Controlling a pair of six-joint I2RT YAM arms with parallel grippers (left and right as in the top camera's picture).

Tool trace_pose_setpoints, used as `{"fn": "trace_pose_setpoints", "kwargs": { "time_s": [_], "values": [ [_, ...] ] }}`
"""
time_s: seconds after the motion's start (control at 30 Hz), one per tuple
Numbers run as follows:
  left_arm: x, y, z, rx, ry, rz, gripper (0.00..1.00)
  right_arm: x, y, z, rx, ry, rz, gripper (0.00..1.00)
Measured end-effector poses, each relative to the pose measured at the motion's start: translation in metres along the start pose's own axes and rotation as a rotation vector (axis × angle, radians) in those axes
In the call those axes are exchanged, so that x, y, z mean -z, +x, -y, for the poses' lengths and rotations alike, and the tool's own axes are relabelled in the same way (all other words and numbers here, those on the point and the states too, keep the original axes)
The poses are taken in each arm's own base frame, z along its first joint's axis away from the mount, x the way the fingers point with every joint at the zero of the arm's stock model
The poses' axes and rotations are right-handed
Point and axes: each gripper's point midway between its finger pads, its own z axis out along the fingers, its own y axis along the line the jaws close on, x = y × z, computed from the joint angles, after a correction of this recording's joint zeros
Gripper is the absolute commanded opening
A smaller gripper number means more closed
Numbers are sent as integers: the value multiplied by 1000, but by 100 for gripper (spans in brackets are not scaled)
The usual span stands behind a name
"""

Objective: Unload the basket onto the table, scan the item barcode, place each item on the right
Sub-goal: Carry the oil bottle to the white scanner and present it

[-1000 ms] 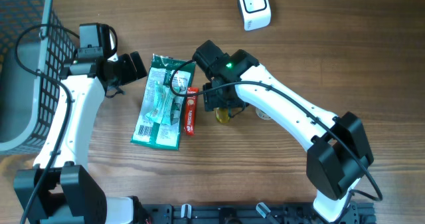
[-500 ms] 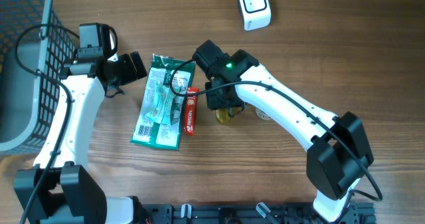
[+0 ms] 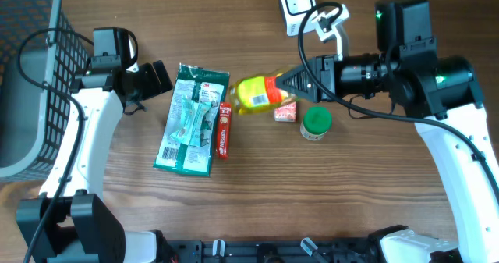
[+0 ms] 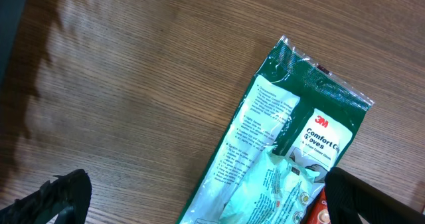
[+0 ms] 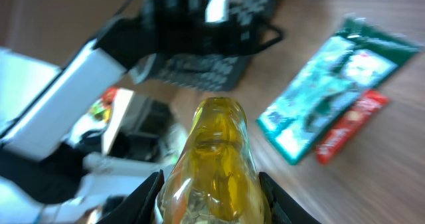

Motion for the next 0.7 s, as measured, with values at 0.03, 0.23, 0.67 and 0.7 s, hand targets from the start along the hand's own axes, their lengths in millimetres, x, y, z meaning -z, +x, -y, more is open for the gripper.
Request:
{"fn": "trace_pose_setpoints", "kwargs": {
  "time_s": [0.03, 0.23, 0.67, 0.7],
  "values": [
    [0, 0, 0, 0, 0, 0, 100, 0, 2, -9, 2, -53, -12, 27],
    [0, 0, 0, 0, 0, 0, 100, 5, 9, -38, 7, -221, -53, 28],
    [0, 0, 0, 0, 0, 0, 100, 5, 10, -40, 3, -237, -58, 27],
    [0, 0, 0, 0, 0, 0, 100, 5, 11, -40, 0, -237, -59, 27]
  ]
}}
